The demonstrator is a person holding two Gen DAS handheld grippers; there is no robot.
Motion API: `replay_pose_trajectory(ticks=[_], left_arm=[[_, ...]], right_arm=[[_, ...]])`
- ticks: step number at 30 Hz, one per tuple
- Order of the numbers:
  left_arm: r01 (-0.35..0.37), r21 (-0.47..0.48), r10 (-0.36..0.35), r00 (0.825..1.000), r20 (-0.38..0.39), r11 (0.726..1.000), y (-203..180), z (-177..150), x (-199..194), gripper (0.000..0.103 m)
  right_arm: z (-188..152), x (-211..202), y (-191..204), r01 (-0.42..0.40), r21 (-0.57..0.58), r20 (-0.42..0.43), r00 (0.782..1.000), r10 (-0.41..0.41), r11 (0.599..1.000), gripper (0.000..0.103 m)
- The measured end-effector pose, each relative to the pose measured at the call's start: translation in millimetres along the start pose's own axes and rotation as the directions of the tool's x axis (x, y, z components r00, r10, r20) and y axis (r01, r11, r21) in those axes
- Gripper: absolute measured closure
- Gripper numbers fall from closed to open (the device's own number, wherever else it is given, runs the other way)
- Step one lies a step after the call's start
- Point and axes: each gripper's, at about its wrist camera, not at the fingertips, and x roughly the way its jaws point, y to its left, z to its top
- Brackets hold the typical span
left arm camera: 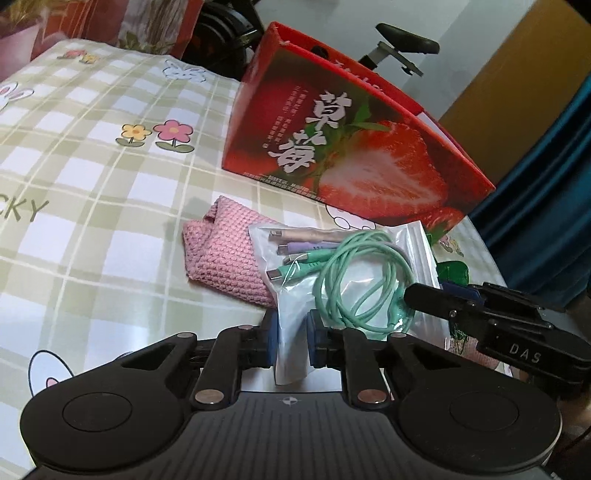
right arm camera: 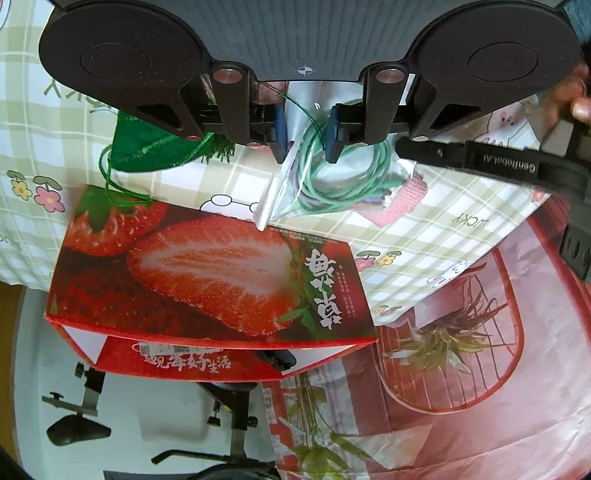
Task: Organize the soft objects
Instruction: 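Grasp the clear cable bag with the left gripper while the right gripper grasps it too, then lift the cable bag with both grippers and carry it over the box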
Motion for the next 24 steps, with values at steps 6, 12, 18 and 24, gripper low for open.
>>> replay_pose_trajectory(ticks=[6, 12, 18, 24], left_arm=[[-0.002, 0.006, 0.002, 1.000, 0.011, 1.000, -0.2, -4.0, -2.2, 0.086], [0.005, 0.017, -0.006, 0.999, 0.042, 1.000, -4.9, -2.6, -8.8, 0.092], [0.025, 0.027, -0.028, 0.991, 0.132, 0.999, -10.4, 10.6, -34.8, 0.093], [0.034, 0.083, -0.050, 0.980, 0.191, 0.996, -29.7, 29.2, -55.1, 0.093]], right_arm=[[6.0, 7.6, -1.2, -0.012, -0.018, -0.026, 1.000, 0.012, 1.000, 0.080], [5.0, 4.7, 1.4, -0.011, -0.028, -0.033, 0.999, 0.010, 1.000, 0.082], [15.5, -11.5, 3.2, -0.033, -0.033, 0.025, 0.999, 0.034, 0.999, 0.082], [39.7, -31.1, 4.3, -0.031, -0.064, 0.090, 0.995, 0.037, 0.997, 0.082]])
